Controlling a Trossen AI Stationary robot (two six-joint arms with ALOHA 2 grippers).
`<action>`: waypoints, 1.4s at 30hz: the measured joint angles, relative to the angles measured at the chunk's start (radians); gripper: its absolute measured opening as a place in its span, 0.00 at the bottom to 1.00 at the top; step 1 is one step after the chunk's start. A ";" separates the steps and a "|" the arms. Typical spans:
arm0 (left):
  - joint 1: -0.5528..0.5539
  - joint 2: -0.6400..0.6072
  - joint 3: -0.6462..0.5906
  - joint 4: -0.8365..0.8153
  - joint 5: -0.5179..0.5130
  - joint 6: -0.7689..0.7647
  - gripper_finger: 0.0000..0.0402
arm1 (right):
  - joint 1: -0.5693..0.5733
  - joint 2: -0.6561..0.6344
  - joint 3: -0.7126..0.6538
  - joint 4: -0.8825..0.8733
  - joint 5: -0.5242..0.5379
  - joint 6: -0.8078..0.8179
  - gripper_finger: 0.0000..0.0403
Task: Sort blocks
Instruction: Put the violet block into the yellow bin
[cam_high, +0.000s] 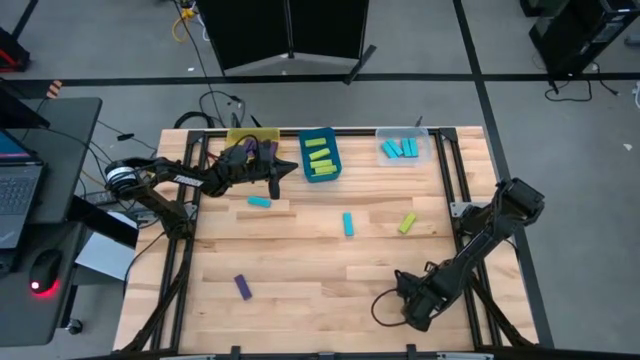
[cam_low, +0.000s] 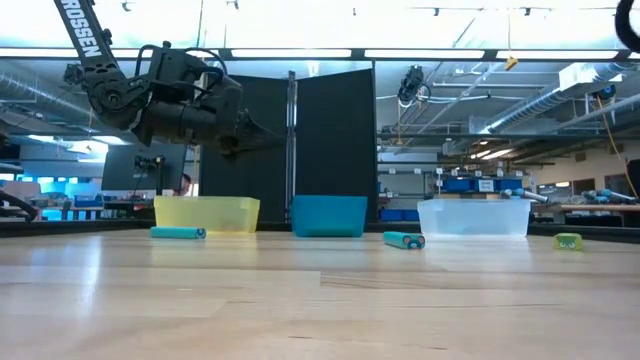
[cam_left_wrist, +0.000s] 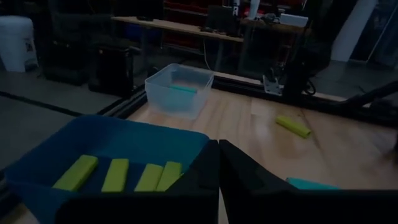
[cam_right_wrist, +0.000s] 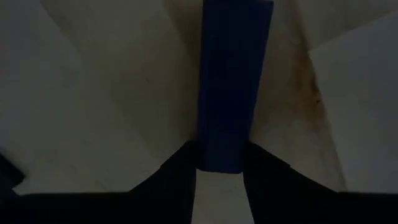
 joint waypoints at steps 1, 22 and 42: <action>0.000 0.000 0.000 0.000 0.001 -0.011 0.02 | -0.009 -0.004 0.000 -0.008 0.007 -0.014 0.29; -0.007 0.000 0.029 -0.006 0.204 -0.491 0.03 | -0.650 -0.175 0.014 0.090 0.535 -0.825 0.29; -0.091 0.058 0.377 -0.500 0.229 -0.530 0.52 | -0.954 -0.175 0.014 0.380 0.479 -1.484 0.29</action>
